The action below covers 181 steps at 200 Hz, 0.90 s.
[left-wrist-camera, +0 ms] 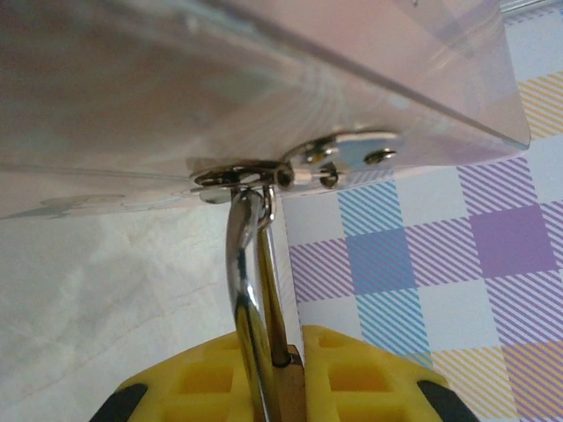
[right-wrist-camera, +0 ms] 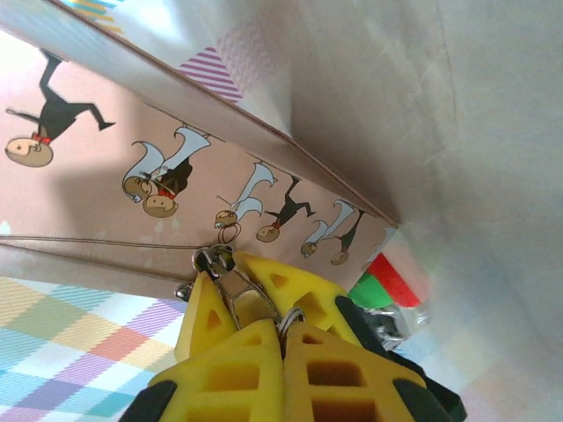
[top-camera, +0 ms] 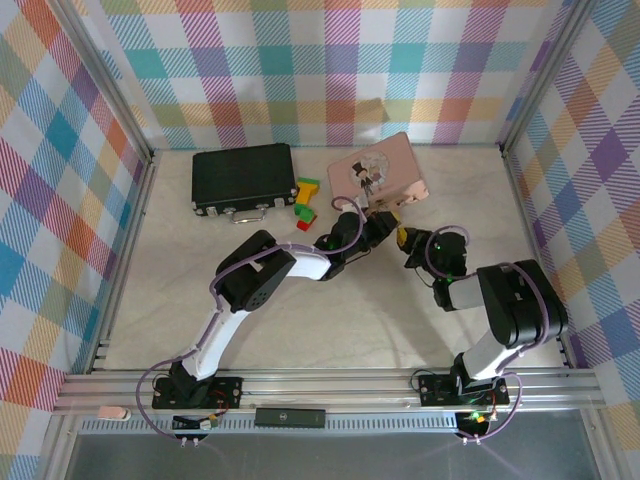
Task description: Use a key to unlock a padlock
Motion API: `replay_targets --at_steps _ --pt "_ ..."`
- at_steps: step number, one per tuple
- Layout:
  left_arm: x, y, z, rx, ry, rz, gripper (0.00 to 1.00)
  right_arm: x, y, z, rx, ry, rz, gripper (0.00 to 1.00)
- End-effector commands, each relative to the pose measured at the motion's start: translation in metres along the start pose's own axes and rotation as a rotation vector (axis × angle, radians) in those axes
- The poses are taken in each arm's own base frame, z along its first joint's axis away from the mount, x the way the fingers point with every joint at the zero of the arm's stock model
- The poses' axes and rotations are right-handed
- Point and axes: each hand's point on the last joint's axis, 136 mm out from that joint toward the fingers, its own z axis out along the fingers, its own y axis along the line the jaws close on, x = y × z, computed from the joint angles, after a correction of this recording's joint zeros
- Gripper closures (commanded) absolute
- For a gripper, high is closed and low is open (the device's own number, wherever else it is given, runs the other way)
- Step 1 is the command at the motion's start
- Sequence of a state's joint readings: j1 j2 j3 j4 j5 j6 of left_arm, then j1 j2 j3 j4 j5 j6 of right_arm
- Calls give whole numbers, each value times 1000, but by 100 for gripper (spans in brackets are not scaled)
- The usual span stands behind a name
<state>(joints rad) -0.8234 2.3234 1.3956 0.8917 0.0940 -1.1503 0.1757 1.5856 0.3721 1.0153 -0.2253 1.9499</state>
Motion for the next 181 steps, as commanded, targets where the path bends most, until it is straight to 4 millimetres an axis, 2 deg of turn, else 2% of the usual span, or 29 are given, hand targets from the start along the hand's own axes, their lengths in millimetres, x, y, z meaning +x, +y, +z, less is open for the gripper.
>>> replay_targets --at_steps 1,42,82,108,114,144,181 --pt "0 0 -3 -32 -5 -59 100 22 -5 -7 65 106 -246 98" --pt "-1 9 -4 -81 -23 -118 100 22 -9 -11 134 124 -466 88" --pt "-10 8 -7 -91 -71 -154 100 22 -8 -13 126 152 -577 68" --pt "-15 5 -7 -84 -90 -170 100 22 2 -25 103 128 -656 62" --pt "-16 5 -6 -81 -92 -173 100 20 -2 -29 132 116 -671 61" --pt "-16 4 -9 -82 -91 -185 100 21 13 -49 148 67 -791 58" --pt "-15 7 -13 -82 -91 -186 100 14 9 -46 147 100 -738 58"
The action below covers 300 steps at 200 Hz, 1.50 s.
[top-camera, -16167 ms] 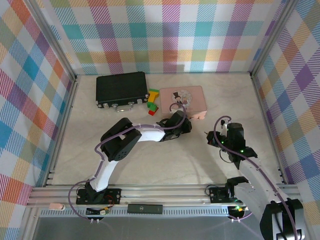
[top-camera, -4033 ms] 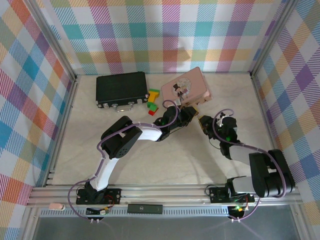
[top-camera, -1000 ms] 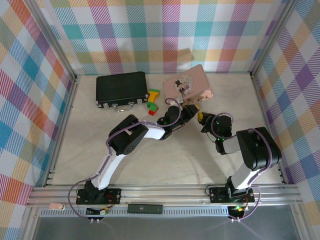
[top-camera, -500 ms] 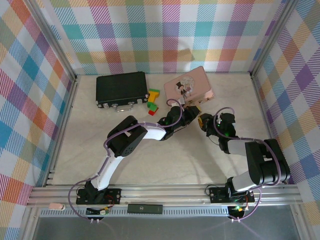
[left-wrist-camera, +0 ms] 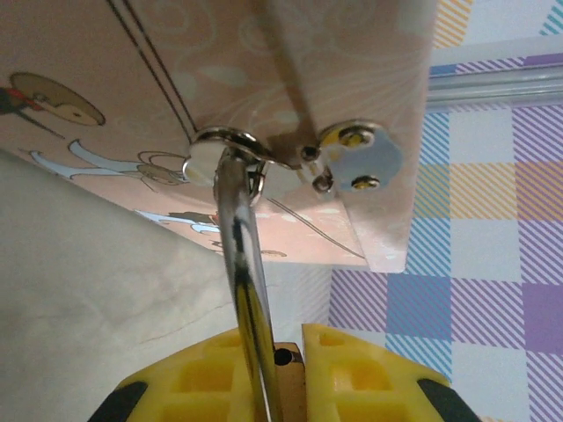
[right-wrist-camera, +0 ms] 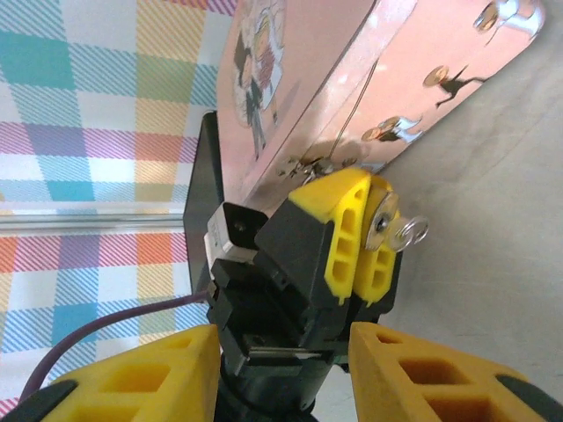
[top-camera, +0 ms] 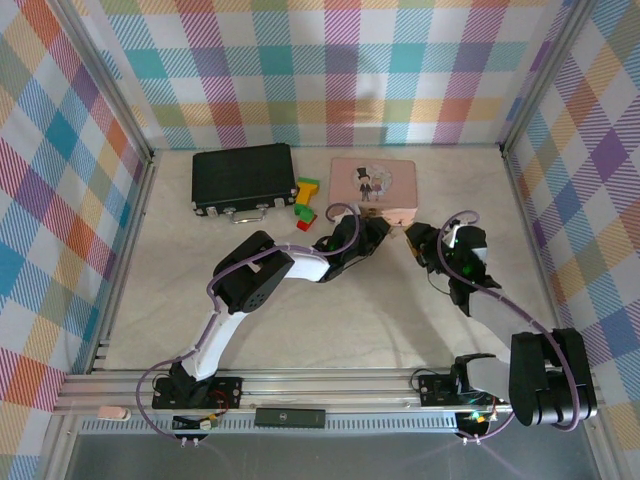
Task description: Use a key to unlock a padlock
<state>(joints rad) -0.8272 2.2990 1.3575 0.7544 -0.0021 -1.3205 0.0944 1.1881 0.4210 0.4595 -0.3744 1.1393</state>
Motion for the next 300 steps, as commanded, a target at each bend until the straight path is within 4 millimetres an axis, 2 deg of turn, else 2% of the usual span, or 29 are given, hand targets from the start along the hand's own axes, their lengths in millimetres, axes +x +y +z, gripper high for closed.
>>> replay_targets --at_steps 1,49,75,91,123,147,159,184,208,225,260,300 --pt "-8 -33 -7 88 -24 -15 100 4 -15 4 39 44 5 58" --pt "-3 -28 -2 92 -4 -18 100 2 -24 1 64 36 -29 57" --pt "2 -20 -1 52 9 32 100 -3 -23 -9 147 31 -178 56" --pt "3 -8 -2 5 17 50 100 -7 -22 -20 205 11 -268 55" --pt "7 9 -7 -48 52 64 70 -15 -13 -39 264 -25 -420 51" --pt "5 10 -19 -59 56 76 53 -13 -11 -41 282 -1 -470 46" --pt "1 11 -28 -66 53 83 46 -9 -10 -38 290 30 -498 44" --pt "-10 4 -54 -62 44 97 41 5 -6 -23 343 119 -599 40" --pt "-26 5 -87 -73 28 108 40 21 0 -3 400 213 -731 40" --pt "-38 9 -105 -83 41 101 40 30 -3 14 455 301 -821 41" --pt "-57 10 -134 -82 59 116 40 26 -15 44 615 451 -984 41" --pt "-75 4 -157 -126 60 184 40 20 -37 58 715 535 -1031 35"
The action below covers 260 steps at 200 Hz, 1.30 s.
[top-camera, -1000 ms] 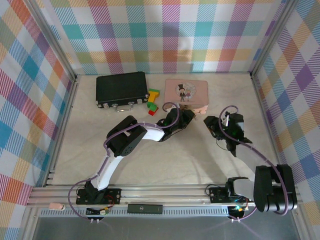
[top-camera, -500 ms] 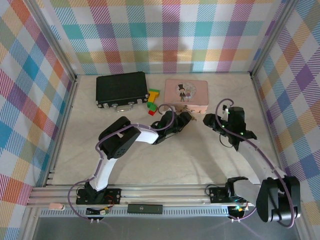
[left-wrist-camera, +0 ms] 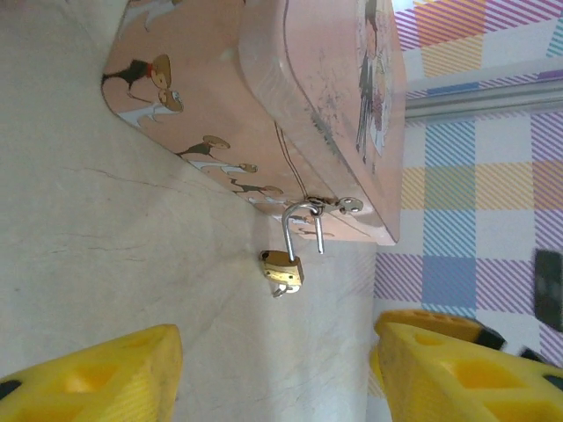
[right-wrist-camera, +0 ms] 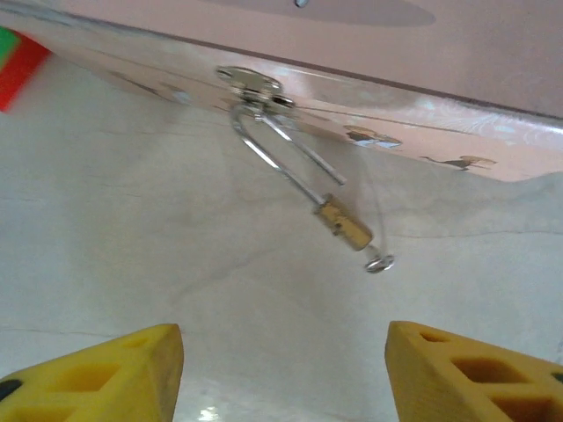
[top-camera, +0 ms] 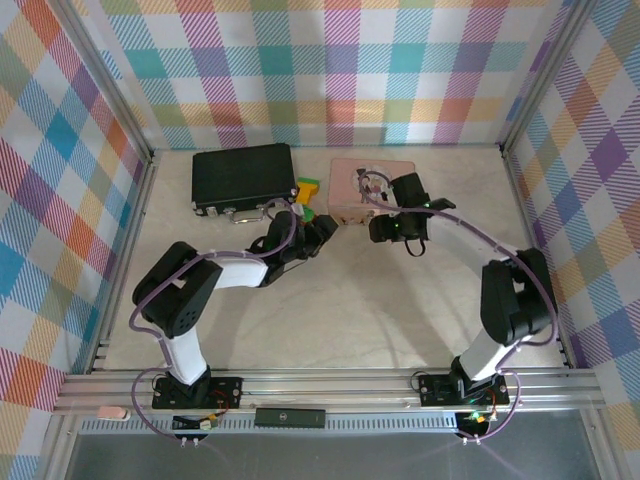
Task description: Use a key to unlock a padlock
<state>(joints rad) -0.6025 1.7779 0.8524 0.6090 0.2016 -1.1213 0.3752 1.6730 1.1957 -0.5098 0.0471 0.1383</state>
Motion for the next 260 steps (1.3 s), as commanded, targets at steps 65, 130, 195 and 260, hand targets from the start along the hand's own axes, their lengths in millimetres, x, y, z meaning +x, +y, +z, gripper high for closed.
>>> replay_targets --at_steps 65,130,195,260 --pt "-14 -5 -18 -2 19 69 40 7 -4 36 111 -30 351 26" --pt "-23 -1 -25 28 2 27 40 15 -17 64 265 -19 388 32" --pt "-36 1 -39 39 -23 13 40 -2 -26 72 325 -80 397 41" --pt "-45 8 -52 32 -47 0 40 -1 -31 85 352 -89 416 52"
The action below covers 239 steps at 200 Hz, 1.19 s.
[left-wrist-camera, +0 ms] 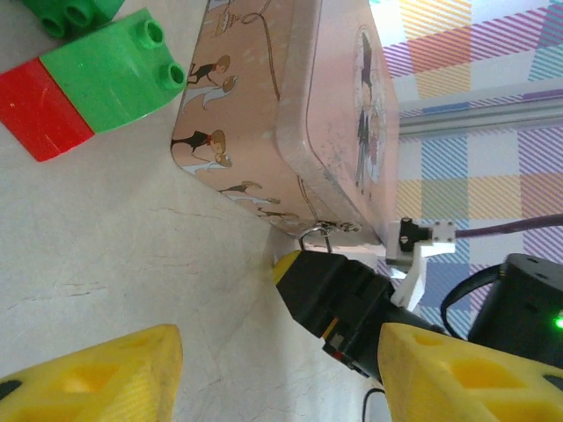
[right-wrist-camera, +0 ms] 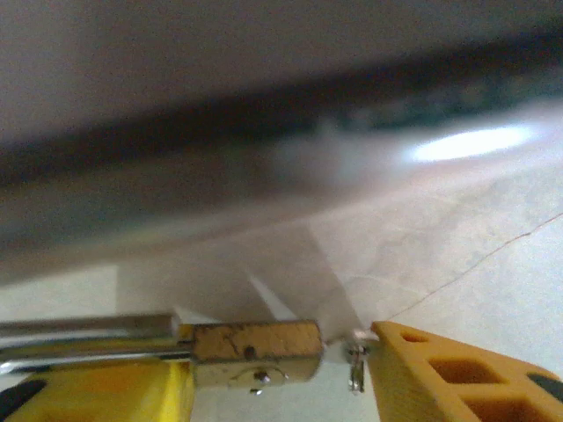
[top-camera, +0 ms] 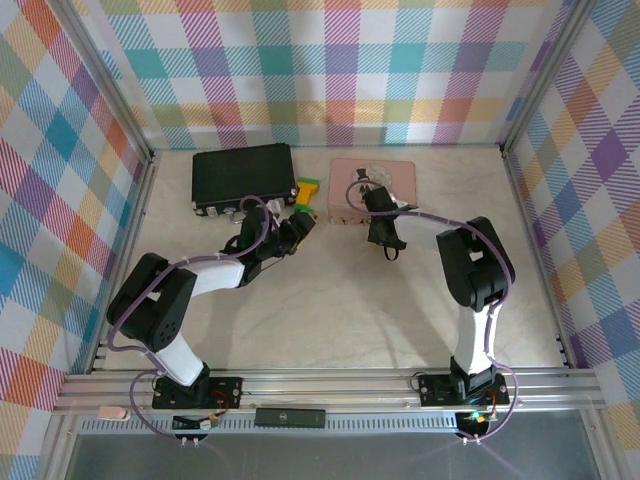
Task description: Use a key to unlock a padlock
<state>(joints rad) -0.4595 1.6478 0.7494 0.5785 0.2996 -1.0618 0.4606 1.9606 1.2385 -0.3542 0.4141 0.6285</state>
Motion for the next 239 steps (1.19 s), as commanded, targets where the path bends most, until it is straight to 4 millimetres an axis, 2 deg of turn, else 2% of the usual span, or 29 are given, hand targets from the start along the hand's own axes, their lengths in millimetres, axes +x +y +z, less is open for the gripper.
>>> replay_targets --at_steps 1,39,97,110,150,239 --pt "-6 -7 -9 33 -12 -4 40 -4 2 3 12 -27 23 52" --pt "-8 -7 -8 41 -12 -7 40 -6 -2 -3 -6 -69 -8 63" --pt "-9 -4 -10 45 -23 -15 40 -8 13 -8 -102 -69 -131 68" --pt "-10 -3 -11 44 -23 -16 40 -8 16 -11 -128 -64 -152 71" --pt "-11 1 -14 46 -28 -20 40 -13 24 -24 -223 -92 -205 75" --pt "-13 7 -17 46 -31 -29 40 -24 38 -32 -284 -141 -307 81"
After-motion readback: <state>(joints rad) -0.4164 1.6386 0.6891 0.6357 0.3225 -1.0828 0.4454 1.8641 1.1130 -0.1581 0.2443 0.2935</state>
